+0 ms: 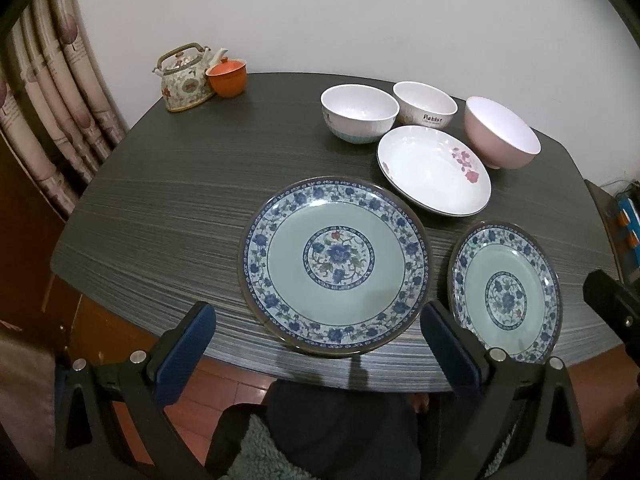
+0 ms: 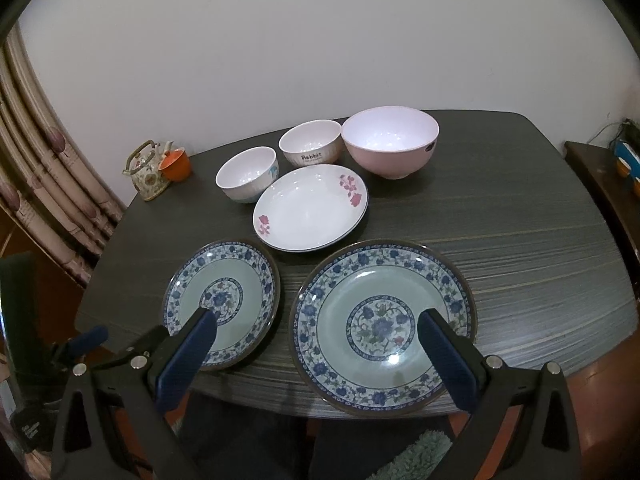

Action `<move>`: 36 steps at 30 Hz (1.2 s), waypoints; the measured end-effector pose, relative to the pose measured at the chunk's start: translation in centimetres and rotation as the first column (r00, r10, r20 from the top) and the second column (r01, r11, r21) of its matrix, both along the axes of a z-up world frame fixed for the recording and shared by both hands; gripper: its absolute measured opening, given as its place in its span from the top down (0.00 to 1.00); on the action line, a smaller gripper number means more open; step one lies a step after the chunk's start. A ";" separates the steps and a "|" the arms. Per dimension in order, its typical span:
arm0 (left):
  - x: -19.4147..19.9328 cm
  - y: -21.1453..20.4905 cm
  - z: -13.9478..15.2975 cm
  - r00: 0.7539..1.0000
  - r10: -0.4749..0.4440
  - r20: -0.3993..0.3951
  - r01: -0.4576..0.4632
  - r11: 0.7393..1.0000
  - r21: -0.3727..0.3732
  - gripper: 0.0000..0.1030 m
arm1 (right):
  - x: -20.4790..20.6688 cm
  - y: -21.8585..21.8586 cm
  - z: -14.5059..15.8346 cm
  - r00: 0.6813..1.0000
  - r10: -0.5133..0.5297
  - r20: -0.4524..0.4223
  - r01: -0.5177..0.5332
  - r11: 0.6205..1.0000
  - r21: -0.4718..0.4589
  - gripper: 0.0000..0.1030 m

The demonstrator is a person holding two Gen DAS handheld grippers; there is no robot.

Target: Organize plates and bowls

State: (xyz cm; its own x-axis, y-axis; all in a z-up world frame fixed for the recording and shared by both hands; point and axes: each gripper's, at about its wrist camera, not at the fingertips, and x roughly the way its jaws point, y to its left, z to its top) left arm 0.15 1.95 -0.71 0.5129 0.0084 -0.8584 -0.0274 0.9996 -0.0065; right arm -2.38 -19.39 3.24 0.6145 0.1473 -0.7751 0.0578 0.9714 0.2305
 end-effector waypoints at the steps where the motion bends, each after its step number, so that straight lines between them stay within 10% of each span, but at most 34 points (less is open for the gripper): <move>1: 0.0 0.0 0.0 1.000 -0.001 -0.001 0.001 1.000 -0.001 0.02 | 0.0 0.0 0.0 1.000 0.000 0.000 0.000 1.000 -0.001 0.00; 36: 0.4 0.2 -0.6 0.999 0.013 -0.033 -0.013 1.000 0.007 0.02 | -0.1 0.8 -0.1 1.000 0.022 -0.008 -0.022 1.000 0.002 0.01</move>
State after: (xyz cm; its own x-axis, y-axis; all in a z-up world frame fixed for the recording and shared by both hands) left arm 0.54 2.11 -1.27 0.4837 0.0211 -0.8750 -0.0405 0.9992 0.0018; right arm -2.51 -18.64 3.19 0.6046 0.1620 -0.7799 0.0382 0.9721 0.2316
